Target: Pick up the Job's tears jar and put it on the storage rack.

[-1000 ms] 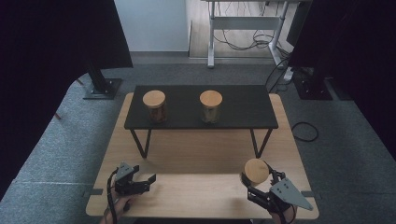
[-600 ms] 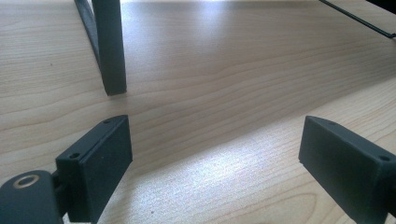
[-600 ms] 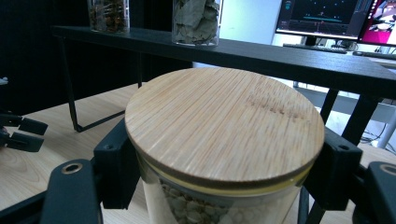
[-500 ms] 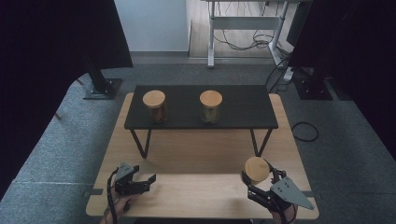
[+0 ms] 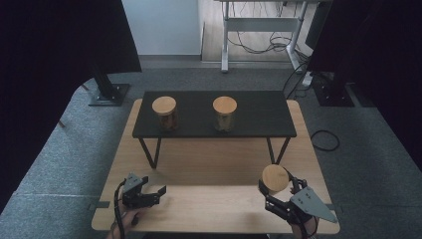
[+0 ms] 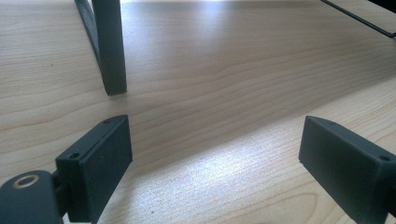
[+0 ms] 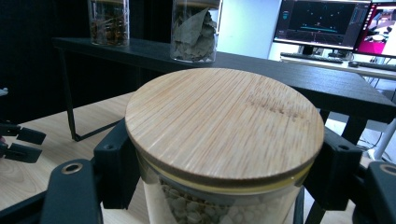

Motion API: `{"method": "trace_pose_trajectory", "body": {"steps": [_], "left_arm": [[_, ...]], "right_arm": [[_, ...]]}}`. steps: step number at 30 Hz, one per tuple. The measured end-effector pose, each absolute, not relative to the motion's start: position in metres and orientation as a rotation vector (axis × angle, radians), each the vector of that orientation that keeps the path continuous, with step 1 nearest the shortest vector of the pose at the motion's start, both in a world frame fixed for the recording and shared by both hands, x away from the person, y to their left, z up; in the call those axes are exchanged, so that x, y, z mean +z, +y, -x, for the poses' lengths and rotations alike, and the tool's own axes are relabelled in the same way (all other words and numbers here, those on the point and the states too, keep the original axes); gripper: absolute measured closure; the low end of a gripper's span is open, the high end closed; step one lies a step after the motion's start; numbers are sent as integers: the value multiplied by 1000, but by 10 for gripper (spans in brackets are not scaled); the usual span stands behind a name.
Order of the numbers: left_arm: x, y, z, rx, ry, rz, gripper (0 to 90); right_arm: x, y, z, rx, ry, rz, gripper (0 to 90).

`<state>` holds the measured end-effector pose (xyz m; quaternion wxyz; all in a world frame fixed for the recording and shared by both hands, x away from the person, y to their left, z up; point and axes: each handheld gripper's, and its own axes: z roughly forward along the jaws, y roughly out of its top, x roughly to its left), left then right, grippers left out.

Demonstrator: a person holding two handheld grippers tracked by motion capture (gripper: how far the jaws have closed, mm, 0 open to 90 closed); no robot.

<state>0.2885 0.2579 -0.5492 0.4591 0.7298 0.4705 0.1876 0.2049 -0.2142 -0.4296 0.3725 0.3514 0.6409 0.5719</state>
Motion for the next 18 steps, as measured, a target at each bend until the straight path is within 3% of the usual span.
{"method": "trace_pose_trajectory", "body": {"steps": [18], "left_arm": [[-549,258,-289,462,1160,-1797,89]], "right_arm": [[-418,-214,-210,1473,1631,-879,249]]}}
